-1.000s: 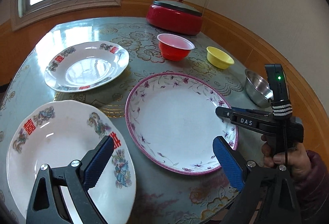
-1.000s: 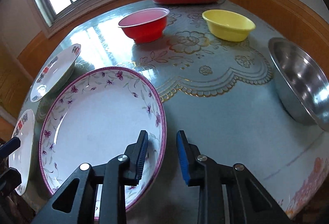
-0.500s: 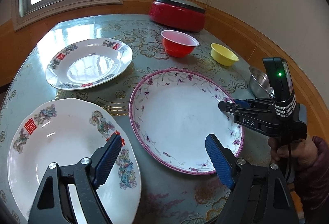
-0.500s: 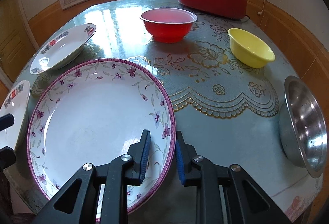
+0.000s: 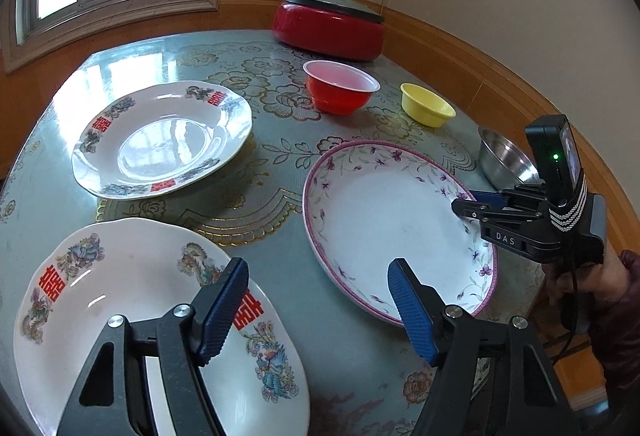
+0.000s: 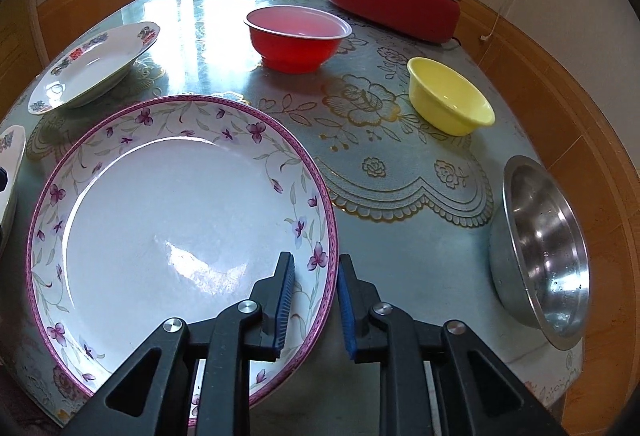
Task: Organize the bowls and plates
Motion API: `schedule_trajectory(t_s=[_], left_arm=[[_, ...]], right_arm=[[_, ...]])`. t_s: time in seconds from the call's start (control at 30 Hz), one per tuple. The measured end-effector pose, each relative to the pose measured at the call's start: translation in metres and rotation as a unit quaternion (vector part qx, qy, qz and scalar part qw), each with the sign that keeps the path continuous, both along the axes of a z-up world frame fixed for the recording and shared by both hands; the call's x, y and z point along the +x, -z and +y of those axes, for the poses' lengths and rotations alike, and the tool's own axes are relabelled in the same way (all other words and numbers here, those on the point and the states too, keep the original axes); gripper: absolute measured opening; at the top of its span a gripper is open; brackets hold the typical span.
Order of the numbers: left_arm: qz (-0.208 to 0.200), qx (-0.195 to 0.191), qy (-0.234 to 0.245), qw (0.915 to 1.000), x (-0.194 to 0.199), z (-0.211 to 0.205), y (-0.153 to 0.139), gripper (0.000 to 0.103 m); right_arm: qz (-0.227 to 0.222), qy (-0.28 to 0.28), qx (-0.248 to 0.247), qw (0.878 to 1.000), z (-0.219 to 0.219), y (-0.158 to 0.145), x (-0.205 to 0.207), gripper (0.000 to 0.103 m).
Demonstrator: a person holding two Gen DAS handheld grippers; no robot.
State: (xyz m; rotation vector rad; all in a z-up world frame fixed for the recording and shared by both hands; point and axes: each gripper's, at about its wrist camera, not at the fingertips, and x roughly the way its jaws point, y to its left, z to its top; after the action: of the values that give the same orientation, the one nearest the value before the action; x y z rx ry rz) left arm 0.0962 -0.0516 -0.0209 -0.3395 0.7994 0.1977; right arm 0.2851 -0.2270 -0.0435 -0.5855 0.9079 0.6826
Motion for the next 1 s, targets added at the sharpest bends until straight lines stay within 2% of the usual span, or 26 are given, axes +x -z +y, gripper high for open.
schedule_trajectory(t_s=[0.2,0.37,0.57,0.83,1.0], left_arm=[[0.007,0.004,-0.006,1.0,0.023,-0.014,0.002,0.057],[0.025,0.011,-0.042,0.9987,0.04,-0.025,0.007,0.043],[0.048,0.007,-0.08,0.9956,0.055,-0.035,0.019,0.042],[0.076,0.012,-0.108,0.9911,0.07,-0.053,0.042,0.028],[0.055,0.011,-0.13,0.99,0.059,-0.061,0.042,0.022]], right_arm=[[0.03,-0.028,0.024,0.999,-0.013,0.0,0.018,0.023],[0.039,-0.052,0.027,0.998,-0.023,0.0,0.033,0.023],[0.072,-0.1,0.051,0.991,-0.032,0.002,0.046,0.023],[0.095,-0.133,0.075,0.984,-0.036,0.005,0.054,0.028],[0.091,-0.148,0.075,0.982,-0.028,0.007,0.053,0.03]])
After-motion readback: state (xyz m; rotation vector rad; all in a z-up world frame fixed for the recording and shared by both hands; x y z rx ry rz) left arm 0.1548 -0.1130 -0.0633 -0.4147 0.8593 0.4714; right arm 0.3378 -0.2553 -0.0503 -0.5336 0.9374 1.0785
